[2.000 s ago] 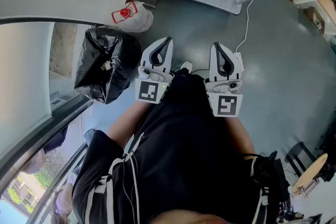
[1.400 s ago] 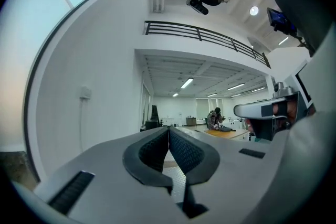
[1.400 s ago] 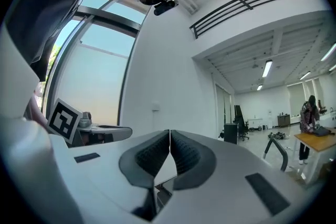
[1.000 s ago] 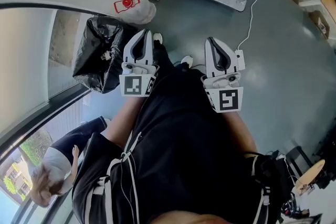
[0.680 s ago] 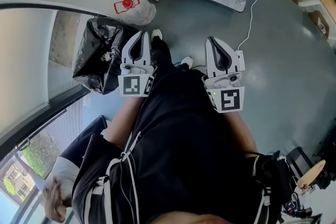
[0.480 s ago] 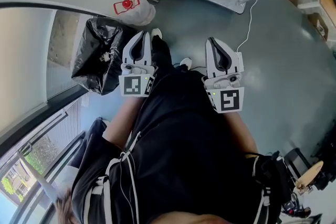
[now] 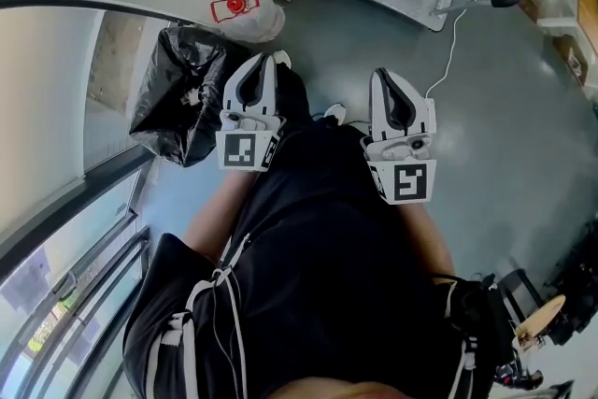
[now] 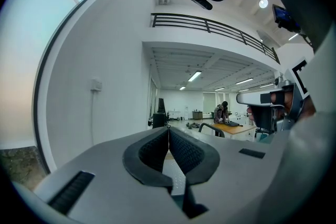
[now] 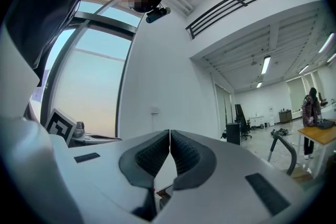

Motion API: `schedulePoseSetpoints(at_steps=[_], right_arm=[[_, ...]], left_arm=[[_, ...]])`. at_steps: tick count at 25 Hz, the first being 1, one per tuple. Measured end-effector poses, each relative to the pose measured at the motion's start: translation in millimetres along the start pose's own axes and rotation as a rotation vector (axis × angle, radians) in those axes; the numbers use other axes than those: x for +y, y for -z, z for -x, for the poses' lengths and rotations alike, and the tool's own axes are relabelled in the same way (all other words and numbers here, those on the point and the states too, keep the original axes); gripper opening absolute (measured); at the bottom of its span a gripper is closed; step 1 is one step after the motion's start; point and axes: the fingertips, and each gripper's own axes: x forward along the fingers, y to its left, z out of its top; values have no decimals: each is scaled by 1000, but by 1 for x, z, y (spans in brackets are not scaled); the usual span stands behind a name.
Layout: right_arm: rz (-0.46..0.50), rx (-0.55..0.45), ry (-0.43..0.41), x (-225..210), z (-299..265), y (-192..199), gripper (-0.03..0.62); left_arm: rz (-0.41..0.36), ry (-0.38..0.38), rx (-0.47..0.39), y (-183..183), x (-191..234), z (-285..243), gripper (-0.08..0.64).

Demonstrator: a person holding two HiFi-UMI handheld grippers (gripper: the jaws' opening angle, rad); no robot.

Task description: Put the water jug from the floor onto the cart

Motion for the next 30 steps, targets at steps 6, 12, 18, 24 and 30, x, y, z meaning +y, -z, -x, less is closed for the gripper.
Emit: schedulePoseSetpoints(at_steps=[6, 12, 18, 24, 30], right_arm=[[-11, 16, -18, 4, -47, 7, 19], [4, -18, -89, 24, -114, -9, 19], [12, 39, -183, 62, -194, 0, 20], [10, 89, -230, 99, -274, 14, 20], [-39, 112, -201, 108, -327, 22, 20]], left_arm=[[27, -13, 20, 3, 39, -20, 18], [110, -65, 24, 4, 101, -49, 18], [155, -131, 28, 3, 176, -64, 18], [176, -190, 51, 4, 260, -70, 18], [180, -125, 92, 12, 300, -91, 18]])
